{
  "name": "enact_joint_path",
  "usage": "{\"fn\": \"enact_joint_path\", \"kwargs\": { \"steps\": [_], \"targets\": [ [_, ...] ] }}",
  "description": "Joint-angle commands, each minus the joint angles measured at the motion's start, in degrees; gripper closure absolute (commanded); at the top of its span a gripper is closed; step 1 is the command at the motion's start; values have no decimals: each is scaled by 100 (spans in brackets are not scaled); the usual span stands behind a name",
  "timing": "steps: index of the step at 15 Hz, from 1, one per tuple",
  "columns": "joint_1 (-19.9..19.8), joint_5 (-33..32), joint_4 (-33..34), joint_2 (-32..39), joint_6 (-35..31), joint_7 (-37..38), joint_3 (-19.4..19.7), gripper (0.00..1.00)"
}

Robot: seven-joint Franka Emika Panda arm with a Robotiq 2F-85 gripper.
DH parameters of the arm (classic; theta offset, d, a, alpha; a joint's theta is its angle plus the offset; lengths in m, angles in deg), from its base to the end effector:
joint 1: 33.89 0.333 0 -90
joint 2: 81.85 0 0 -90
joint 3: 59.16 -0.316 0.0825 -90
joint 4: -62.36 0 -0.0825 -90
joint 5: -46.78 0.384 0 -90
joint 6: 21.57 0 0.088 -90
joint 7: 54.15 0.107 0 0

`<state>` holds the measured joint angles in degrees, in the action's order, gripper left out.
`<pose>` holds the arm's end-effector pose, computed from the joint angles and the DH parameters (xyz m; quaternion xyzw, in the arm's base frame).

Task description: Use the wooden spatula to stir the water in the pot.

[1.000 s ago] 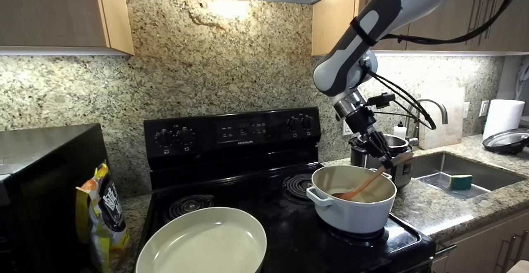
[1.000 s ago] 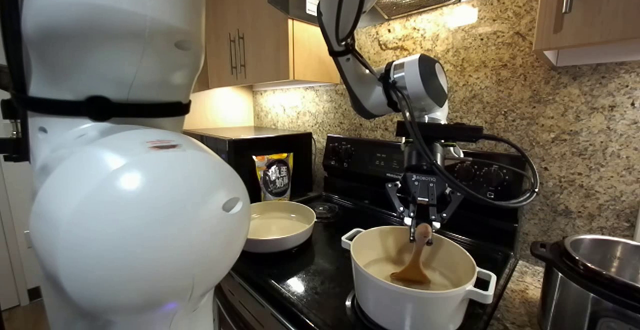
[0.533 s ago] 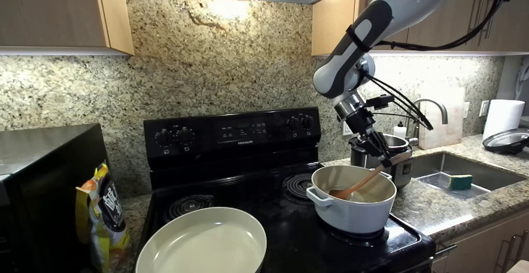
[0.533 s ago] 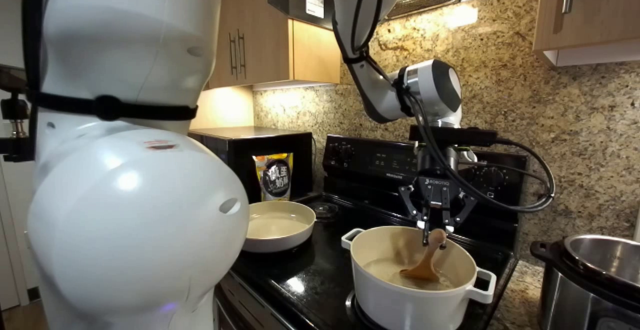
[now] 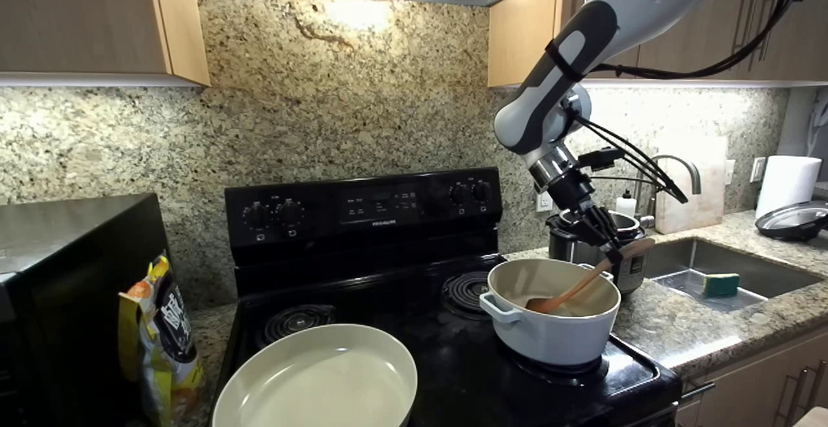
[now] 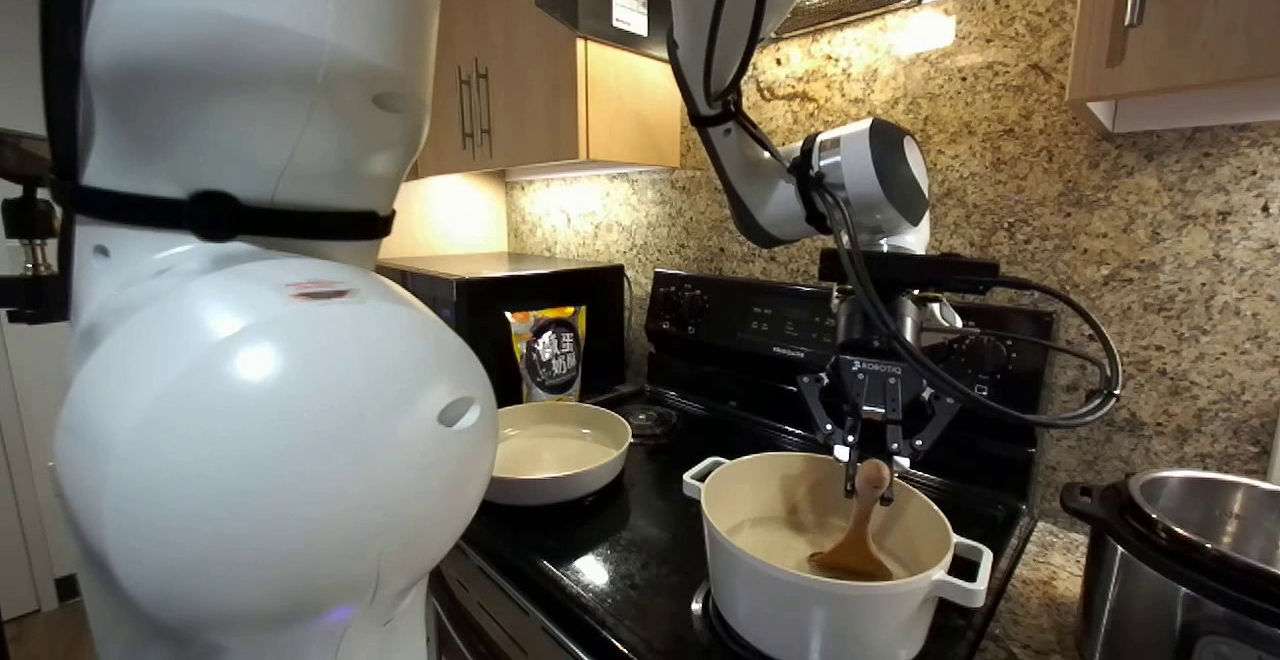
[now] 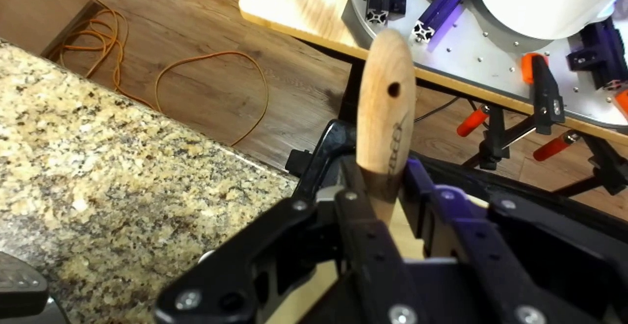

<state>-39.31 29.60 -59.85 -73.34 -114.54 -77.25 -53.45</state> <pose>0.4655 -0.1222 0.3111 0.9240 0.1508 -0.3486 0.0451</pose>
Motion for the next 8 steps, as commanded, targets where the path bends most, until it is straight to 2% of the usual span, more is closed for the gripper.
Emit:
{"fn": "enact_joint_path", "kwargs": {
  "steps": [1, 8],
  "targets": [
    [-23, -174, -446, -505, 82, 249, -22, 94],
    [94, -372, -738, -892, 119, 186, -115, 94]
  ]
}}
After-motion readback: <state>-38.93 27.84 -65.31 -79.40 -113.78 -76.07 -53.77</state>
